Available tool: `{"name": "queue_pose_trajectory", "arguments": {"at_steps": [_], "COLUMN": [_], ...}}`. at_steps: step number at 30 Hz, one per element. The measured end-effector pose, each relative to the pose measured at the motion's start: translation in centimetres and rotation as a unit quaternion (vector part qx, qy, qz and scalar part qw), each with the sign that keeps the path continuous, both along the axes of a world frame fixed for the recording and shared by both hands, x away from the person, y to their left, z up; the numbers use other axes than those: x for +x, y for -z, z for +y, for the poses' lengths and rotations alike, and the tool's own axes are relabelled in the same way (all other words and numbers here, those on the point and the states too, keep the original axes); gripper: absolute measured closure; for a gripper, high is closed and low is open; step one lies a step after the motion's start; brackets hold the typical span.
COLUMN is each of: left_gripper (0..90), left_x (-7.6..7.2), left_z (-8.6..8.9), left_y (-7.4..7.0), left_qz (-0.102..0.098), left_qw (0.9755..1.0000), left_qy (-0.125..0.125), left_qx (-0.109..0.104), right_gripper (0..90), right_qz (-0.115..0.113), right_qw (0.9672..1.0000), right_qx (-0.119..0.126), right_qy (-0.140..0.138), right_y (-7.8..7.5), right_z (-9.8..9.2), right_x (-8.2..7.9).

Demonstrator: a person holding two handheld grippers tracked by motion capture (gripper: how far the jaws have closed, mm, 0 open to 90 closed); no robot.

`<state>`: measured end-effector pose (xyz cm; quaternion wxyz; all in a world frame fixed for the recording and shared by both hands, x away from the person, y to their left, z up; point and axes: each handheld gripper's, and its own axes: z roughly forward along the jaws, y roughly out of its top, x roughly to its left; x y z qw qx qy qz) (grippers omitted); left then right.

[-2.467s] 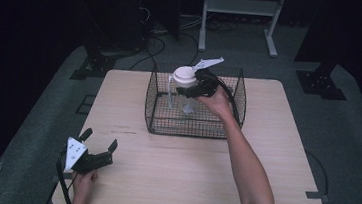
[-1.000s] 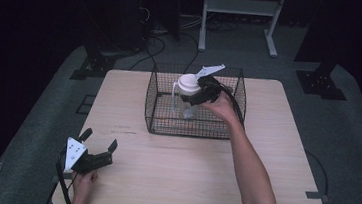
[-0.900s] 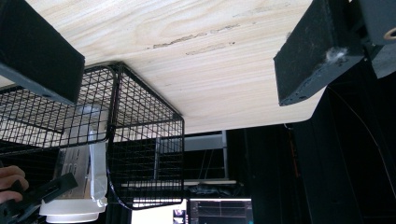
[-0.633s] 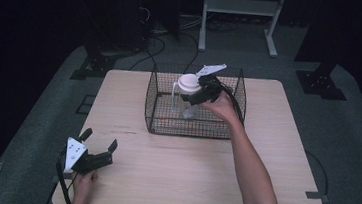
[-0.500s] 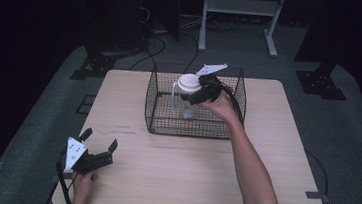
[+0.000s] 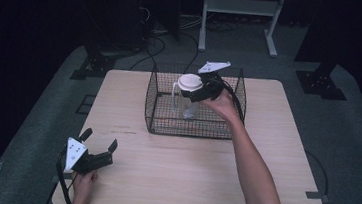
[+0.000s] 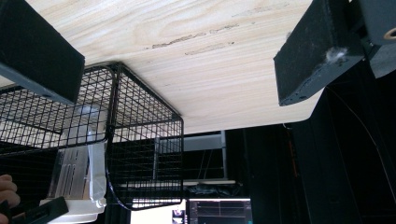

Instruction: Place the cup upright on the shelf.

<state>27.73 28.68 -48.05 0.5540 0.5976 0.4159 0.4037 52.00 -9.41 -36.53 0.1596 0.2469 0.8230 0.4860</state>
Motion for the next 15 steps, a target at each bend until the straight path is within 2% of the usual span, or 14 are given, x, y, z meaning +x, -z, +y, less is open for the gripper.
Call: {"name": "queue_pose_trajectory", "arguments": {"at_steps": [2,8,11,13,15], "left_gripper": [0.9,0.9,0.9,0.9,0.9], "left_x": [0.0,0.0,0.0,0.0,0.0], "left_z": [0.0,0.0,0.0,0.0,0.0], "left_y": [0.0,0.0,0.0,0.0,0.0], "left_qz": [0.0,-0.002,-0.001,-0.001,-0.002], "left_qw": [1.0,1.0,1.0,1.0,1.0], "left_qy": [0.0,0.001,0.001,0.001,0.001], "left_qx": [0.002,-0.001,-0.001,-0.001,0.0], "right_gripper": [0.0,0.0,0.0,0.0,0.0], "right_qz": [0.003,0.001,0.003,-0.002,-0.003], "right_qw": [0.9999,0.9999,0.9999,1.0,1.0], "right_qx": [0.011,0.016,0.014,0.004,0.007], "right_qy": [0.001,0.005,0.001,0.001,0.0], "right_y": [-0.4,-1.1,-1.5,-1.7,-2.0], "right_z": [-0.3,-0.5,-0.5,-0.5,-0.6], "right_x": [-0.1,-0.5,-0.8,-1.1,-1.3]}}
